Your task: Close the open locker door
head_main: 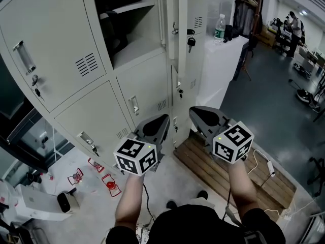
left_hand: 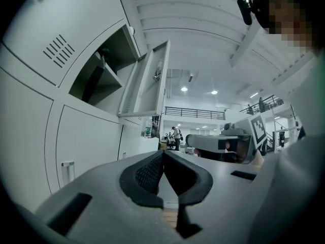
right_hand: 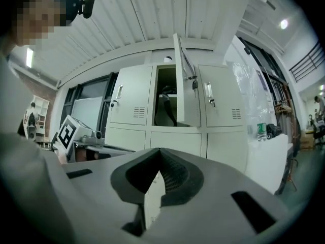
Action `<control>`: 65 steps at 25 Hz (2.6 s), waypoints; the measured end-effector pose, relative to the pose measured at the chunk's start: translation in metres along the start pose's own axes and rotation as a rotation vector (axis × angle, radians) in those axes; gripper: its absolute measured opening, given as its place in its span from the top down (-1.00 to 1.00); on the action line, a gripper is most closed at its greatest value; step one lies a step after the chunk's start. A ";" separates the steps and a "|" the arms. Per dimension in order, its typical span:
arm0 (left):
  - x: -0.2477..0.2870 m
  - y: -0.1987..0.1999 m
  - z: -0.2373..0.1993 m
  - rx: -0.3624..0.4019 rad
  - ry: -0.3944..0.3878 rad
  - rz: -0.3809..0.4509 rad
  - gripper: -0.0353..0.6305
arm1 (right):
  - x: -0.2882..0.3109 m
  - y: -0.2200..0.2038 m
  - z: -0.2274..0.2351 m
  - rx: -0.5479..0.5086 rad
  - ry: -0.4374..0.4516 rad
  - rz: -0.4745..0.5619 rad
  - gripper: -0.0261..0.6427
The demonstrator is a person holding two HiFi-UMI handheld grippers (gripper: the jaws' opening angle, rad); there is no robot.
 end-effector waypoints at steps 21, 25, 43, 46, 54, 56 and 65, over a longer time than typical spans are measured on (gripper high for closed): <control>0.031 0.108 0.020 0.075 -0.149 0.023 0.84 | 0.017 0.121 0.032 -0.010 0.019 0.107 0.91; 0.032 0.128 0.022 0.094 -0.155 0.037 0.84 | 0.020 0.140 0.037 -0.015 0.021 0.109 0.91; 0.040 0.208 0.021 0.193 -0.093 0.086 0.84 | 0.035 0.211 0.064 -0.053 0.012 0.084 0.91; 0.042 0.211 0.019 0.189 -0.081 0.087 0.84 | 0.041 0.215 0.065 -0.054 0.023 0.081 0.90; 0.040 0.208 0.012 0.208 -0.014 0.100 0.84 | 0.052 0.222 0.067 -0.060 0.031 0.082 0.78; 0.040 0.207 0.011 0.197 -0.019 0.099 0.84 | 0.056 0.223 0.068 -0.058 0.034 0.080 0.77; 0.033 0.206 0.010 0.189 -0.015 0.107 0.84 | 0.068 0.223 0.061 -0.052 0.074 0.065 0.78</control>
Point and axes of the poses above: the fingertips, and each gripper's own axes: x forward along the fingers, z to its right, y out of its top, the point moved 2 cm from there along -x, backward along the fingers, and after that the axes turned 2 degrees about -x, right-handed, at the moved point
